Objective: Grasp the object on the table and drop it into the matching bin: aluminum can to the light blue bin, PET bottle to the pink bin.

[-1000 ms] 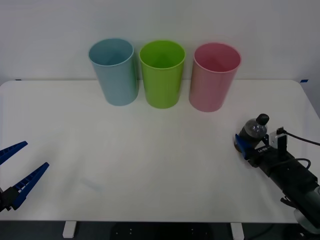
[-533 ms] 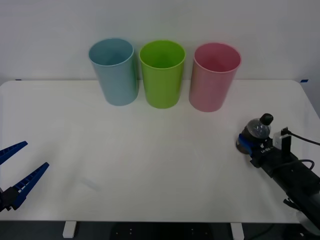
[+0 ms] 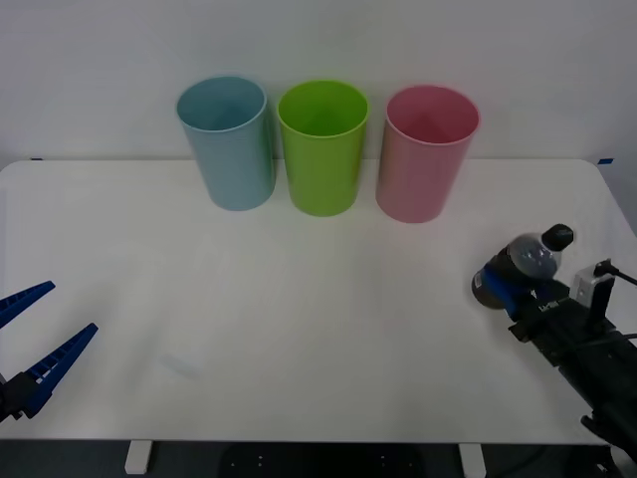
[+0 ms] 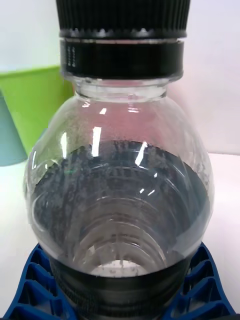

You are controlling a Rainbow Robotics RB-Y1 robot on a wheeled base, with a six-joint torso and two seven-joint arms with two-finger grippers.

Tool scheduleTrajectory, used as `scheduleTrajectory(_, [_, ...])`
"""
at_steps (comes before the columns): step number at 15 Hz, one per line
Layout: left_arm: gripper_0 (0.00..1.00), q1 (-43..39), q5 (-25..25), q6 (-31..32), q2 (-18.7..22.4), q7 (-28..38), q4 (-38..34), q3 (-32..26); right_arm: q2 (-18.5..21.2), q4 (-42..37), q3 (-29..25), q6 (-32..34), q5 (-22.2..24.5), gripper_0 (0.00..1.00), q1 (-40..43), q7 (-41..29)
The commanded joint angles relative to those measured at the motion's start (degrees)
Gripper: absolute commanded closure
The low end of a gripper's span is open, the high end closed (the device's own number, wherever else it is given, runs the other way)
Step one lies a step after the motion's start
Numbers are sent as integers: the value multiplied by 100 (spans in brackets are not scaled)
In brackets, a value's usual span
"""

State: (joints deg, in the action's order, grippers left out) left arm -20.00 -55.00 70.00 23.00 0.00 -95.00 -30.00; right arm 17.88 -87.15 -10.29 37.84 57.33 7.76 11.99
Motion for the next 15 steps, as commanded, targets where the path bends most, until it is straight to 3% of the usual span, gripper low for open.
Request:
scheduleTrajectory(1, [0, 0, 0, 0, 0, 0, 0, 0, 102, -487, 62, -84, 7, 100, 120, -636])
scheduleTrajectory(9, [0, 0, 0, 0, 0, 0, 0, 0, 506, -1410, 45, -286, 42, 100, 120, -2069])
scheduleTrajectory(15, [0, 0, 0, 0, 0, 0, 0, 0, 1297, -1858, -272, -488, 42, 100, -187, -2930])
